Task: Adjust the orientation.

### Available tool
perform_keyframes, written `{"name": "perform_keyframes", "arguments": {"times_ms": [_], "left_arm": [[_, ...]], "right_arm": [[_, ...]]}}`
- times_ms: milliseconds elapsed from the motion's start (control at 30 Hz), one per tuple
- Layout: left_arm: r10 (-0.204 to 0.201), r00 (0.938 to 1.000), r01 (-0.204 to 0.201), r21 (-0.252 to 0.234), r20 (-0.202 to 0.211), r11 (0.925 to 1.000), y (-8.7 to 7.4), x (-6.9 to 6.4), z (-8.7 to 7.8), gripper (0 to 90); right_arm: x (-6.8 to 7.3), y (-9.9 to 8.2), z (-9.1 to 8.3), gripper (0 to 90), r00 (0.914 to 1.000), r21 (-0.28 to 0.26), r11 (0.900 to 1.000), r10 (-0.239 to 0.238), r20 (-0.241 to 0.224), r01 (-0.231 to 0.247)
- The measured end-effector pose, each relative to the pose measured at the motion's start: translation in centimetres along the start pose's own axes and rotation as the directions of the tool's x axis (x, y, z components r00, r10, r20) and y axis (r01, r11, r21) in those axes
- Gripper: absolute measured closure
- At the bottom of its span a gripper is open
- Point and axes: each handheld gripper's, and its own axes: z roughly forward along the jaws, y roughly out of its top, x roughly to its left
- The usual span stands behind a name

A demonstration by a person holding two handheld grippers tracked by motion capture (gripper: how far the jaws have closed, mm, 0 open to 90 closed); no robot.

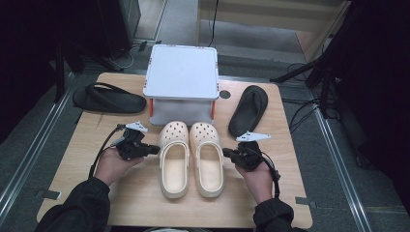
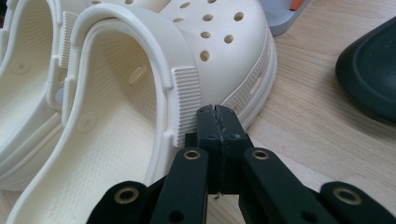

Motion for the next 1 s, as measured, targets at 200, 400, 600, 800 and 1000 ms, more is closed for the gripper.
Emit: {"name": "perform_keyframes", "arguments": {"times_ms": [200, 400, 600, 800, 1000], "left_arm": [[0.005, 1.0000, -0.005, 0.004, 0.008, 1.0000, 0.0, -0.4, 0.2, 87.7], [0.001, 1.0000, -0.001, 0.004, 0.008, 1.0000, 0.0, -0.6, 0.3, 89.0], [-0.005, 0.9999, 0.004, 0.016, 0.010, 0.9999, 0.0, -0.7, 0.2, 89.1], [0.009, 1.0000, -0.009, 0.017, -0.001, 0.9998, -0.1, -1.1, 0.2, 89.4], [-0.029, 0.9996, 0.028, 0.021, 0.006, 0.9994, 0.0, -0.5, -0.1, 83.8]], "right_arm": [[0.4, 0.0, 0.5, 90.0, 0.9999, 0.014, 0.9998, -0.011, -0.005, 0.011], [0.4, 0.0, 0.6, 90.0, 0.9999, 0.014, 0.9999, -0.010, -0.006, 0.010], [0.3, 0.0, 0.7, 90.0, 0.9999, 0.010, 0.9999, 0.000, -0.016, 0.000], [0.3, 0.0, 0.7, 90.0, 0.9998, 0.009, 0.9999, 0.005, -0.019, -0.004], [0.0, 0.0, 0.3, 84.2, 1.0000, -0.002, 1.0000, 0.005, 0.006, -0.005]]}}
